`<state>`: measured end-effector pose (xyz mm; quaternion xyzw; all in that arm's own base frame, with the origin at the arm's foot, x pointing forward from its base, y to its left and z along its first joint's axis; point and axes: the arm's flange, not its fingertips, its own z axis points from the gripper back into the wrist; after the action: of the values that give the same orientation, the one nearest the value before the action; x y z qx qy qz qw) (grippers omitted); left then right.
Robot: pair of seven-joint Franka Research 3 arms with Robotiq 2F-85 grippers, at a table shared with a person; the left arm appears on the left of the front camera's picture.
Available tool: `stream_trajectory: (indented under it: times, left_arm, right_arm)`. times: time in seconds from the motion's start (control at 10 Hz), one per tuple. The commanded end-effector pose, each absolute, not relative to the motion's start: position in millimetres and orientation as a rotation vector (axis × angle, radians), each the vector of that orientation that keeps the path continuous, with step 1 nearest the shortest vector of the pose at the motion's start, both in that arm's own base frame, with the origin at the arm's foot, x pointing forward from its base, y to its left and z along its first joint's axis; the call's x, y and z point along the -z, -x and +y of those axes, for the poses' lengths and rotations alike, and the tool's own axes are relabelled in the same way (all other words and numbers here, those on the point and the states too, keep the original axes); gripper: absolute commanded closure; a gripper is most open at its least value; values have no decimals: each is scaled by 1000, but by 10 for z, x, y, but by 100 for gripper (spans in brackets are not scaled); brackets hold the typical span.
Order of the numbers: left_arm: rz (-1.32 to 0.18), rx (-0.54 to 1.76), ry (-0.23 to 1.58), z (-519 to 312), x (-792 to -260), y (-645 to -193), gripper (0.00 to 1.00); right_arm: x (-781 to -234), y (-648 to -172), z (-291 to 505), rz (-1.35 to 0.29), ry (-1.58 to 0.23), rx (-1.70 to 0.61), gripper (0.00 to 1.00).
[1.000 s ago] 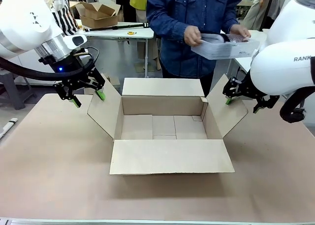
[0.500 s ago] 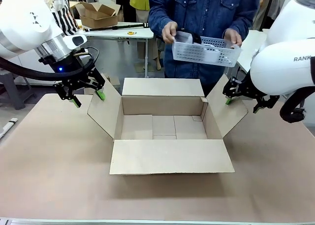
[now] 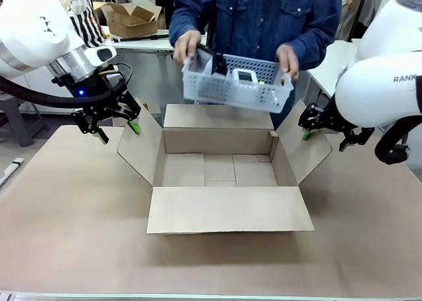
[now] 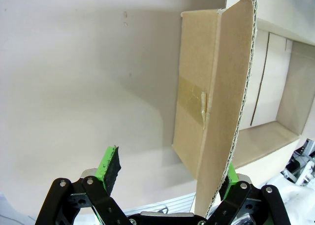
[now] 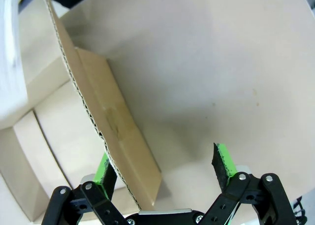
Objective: Pack the gift set into the box.
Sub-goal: Lift both hands away from the flaps of the Package Box.
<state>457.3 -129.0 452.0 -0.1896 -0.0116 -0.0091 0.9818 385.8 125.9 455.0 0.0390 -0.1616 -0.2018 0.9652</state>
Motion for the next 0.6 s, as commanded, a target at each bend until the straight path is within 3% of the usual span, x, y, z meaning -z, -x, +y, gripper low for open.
stream_trajectory:
  times: [0.0, 0.5]
  left_arm:
    - [-23, 4, 359, -1292, -4539, -4569, 0]
    - [-23, 4, 359, -1292, -4539, -4569, 0]
  right_arm:
    - [-4574, -3868, 1269, -328, -76, 421, 0]
    - [-4574, -3868, 1269, -328, -76, 421, 0]
